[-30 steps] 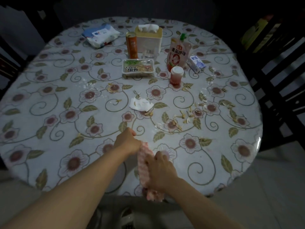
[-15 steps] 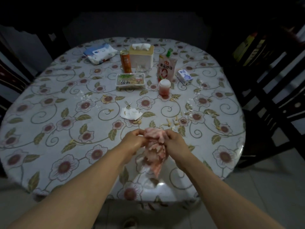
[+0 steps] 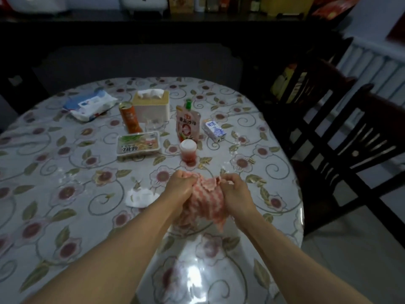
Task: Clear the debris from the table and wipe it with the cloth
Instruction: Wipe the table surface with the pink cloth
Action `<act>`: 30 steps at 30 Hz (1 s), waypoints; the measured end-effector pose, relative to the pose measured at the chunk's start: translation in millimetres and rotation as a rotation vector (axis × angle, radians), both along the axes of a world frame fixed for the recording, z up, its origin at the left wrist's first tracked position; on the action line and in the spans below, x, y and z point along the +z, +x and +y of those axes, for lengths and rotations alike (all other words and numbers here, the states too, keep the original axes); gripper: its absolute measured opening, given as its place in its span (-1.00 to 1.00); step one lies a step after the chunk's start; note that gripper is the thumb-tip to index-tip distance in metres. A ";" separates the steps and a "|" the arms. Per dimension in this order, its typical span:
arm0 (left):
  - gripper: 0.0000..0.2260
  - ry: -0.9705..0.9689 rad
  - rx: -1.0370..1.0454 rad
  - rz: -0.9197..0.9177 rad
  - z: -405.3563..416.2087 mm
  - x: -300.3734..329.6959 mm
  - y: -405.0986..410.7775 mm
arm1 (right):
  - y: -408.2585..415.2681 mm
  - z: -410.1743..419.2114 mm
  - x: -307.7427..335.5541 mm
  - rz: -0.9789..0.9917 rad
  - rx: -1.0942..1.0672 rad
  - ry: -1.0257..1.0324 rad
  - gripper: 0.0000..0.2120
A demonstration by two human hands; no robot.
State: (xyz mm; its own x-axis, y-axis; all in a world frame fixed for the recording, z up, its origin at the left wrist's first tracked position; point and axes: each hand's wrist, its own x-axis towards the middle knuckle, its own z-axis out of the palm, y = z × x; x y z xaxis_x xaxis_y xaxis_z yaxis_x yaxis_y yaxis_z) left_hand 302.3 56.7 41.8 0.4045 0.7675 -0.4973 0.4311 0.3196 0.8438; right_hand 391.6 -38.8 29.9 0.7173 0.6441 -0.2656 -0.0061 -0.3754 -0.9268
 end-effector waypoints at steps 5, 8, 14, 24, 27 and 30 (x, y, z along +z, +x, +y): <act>-0.80 -0.061 -0.038 -0.005 17.7 11.3 34.3 | 37.4 11.3 12.6 0.045 -0.003 0.045 -0.77; -0.78 -0.108 0.036 -0.089 23.9 15.2 65.3 | 61.4 13.9 16.1 0.010 0.104 0.051 -0.67; -0.80 -0.112 0.097 -0.183 22.2 10.7 150.3 | 127.6 21.0 0.2 0.339 0.323 0.156 -0.28; -0.84 -0.138 0.191 -0.132 36.4 -2.0 253.5 | 267.3 49.7 -4.0 0.032 0.312 0.021 -0.80; -0.91 -0.092 0.257 -0.063 49.6 -3.7 264.0 | 293.5 63.7 -4.4 0.067 0.285 0.075 -0.83; -0.93 -0.083 0.305 -0.028 63.8 -8.7 266.5 | 307.0 76.6 -9.6 0.091 0.268 0.067 -0.73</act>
State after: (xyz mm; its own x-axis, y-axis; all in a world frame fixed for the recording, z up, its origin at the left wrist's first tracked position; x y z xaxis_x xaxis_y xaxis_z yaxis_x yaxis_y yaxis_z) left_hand 568.8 120.5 33.1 0.1763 0.8128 -0.5552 0.2815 0.4989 0.8197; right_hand 698.6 37.8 20.3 0.4948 0.8257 -0.2709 0.0009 -0.3123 -0.9500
